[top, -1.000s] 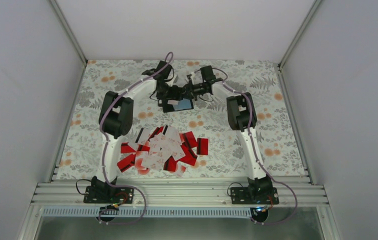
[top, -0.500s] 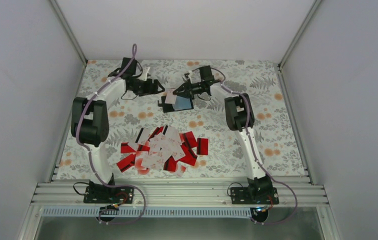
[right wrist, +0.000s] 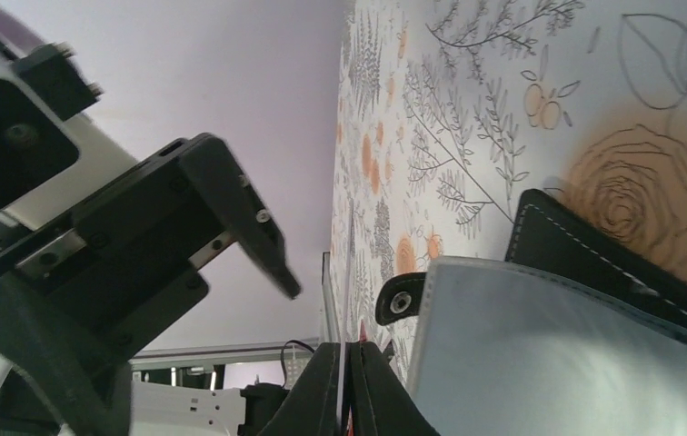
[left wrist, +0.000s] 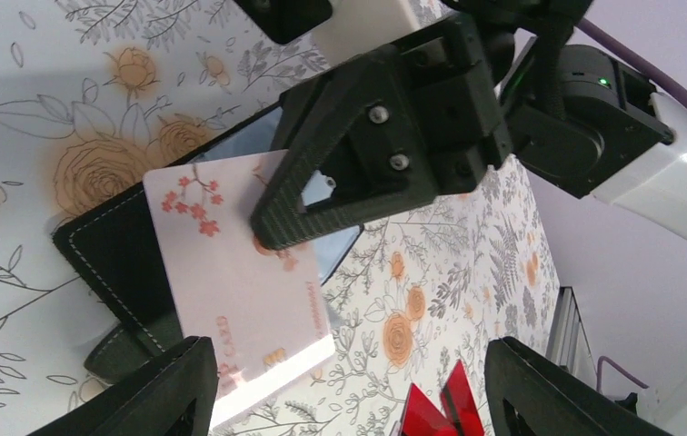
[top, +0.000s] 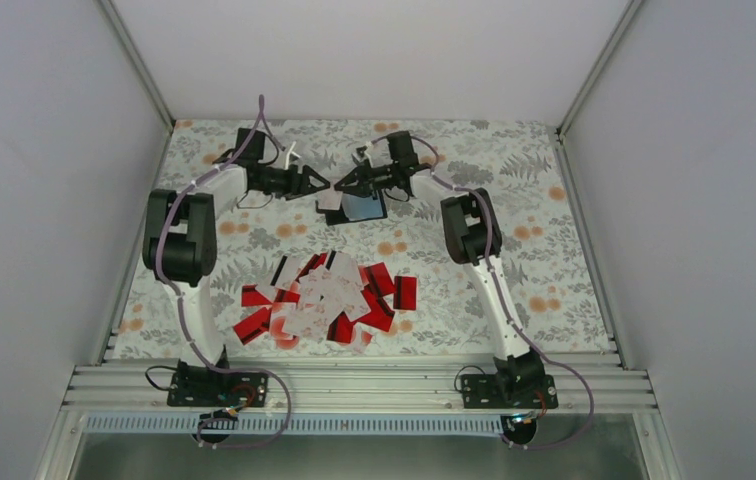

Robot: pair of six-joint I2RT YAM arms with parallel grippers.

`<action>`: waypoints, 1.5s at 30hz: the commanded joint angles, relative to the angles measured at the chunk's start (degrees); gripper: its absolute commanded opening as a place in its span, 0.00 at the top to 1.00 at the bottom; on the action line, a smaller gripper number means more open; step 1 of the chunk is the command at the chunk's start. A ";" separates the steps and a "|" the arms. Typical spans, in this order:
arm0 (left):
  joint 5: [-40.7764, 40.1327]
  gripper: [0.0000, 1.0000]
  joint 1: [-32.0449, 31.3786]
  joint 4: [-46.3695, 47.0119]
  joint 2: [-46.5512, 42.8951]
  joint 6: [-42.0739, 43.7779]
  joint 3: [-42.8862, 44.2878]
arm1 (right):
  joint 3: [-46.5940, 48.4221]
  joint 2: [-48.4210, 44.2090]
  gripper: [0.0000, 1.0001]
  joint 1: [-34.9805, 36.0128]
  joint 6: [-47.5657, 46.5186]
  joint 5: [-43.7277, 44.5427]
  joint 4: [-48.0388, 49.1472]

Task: Put the credit cards into the card holder

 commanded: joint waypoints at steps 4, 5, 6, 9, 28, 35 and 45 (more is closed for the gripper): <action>4.87 0.26 1.55 2.61 4.10 2.39 -0.93 | 1.14 1.17 0.96 1.35 3.67 -2.17 5.85; 4.87 0.26 1.62 2.51 4.50 2.59 -0.83 | 1.14 1.25 0.96 1.34 3.92 -2.27 6.26; 4.87 0.26 1.72 2.66 4.88 2.65 -0.86 | 1.14 1.36 0.96 1.44 4.20 -2.35 6.75; 5.55 0.26 1.89 3.23 6.03 2.75 -0.68 | 0.98 1.64 0.96 1.58 4.95 -2.88 7.85; 12.07 0.70 2.50 4.81 9.55 1.45 1.42 | 1.05 1.89 0.96 2.84 5.46 -4.31 9.33; 11.54 0.93 2.92 6.35 7.54 0.30 -0.94 | 1.31 1.71 0.96 2.85 3.86 -4.71 7.88; 9.87 0.98 2.89 5.38 4.65 -3.31 -0.38 | 5.89 1.39 0.77 0.69 -4.01 -3.77 -1.40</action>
